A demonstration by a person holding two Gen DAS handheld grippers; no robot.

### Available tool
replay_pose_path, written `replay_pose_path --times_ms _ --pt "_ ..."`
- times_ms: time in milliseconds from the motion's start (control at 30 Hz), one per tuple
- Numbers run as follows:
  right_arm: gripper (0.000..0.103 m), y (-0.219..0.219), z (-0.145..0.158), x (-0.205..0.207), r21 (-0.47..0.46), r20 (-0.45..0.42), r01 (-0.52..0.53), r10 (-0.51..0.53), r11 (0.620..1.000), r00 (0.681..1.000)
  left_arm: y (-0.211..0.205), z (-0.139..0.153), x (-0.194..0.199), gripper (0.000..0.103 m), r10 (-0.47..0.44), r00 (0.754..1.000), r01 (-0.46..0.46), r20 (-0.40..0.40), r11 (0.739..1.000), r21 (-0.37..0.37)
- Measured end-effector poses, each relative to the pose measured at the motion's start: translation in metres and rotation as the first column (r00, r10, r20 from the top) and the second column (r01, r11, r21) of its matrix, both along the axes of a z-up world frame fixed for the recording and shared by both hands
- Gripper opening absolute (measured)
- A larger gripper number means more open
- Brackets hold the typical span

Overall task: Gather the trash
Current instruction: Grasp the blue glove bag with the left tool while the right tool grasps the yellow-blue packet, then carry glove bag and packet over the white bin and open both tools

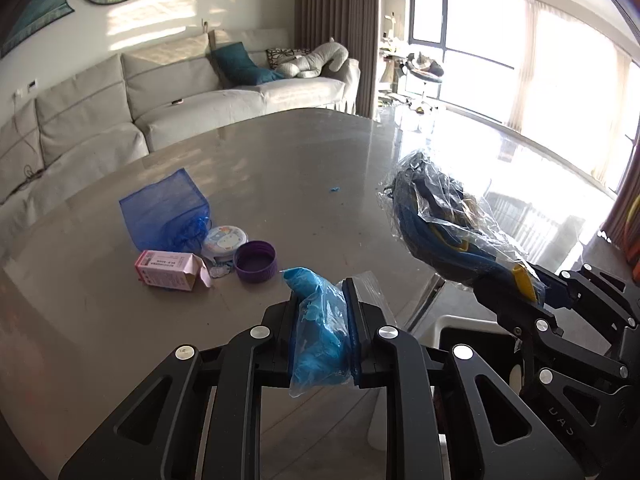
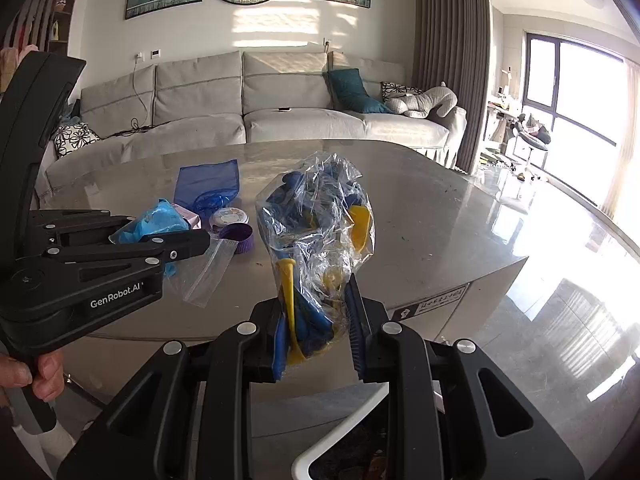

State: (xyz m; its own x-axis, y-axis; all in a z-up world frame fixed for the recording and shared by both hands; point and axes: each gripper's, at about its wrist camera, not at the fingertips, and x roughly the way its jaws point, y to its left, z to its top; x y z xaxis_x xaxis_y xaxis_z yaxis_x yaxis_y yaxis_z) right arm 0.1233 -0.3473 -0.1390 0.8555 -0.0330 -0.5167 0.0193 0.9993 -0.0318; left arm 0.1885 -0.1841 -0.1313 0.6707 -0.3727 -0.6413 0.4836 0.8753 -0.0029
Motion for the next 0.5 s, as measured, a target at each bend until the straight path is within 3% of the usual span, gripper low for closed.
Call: replay_pose_path --times_ms 500 --pt "0.026 -0.053 -0.016 -0.08 0.039 -0.035 0.175 -0.173 0.984 0.984 -0.077 -0.018 -0.074 0.018 -0.184 0.983 0.184 -0.001 0.982 0.032"
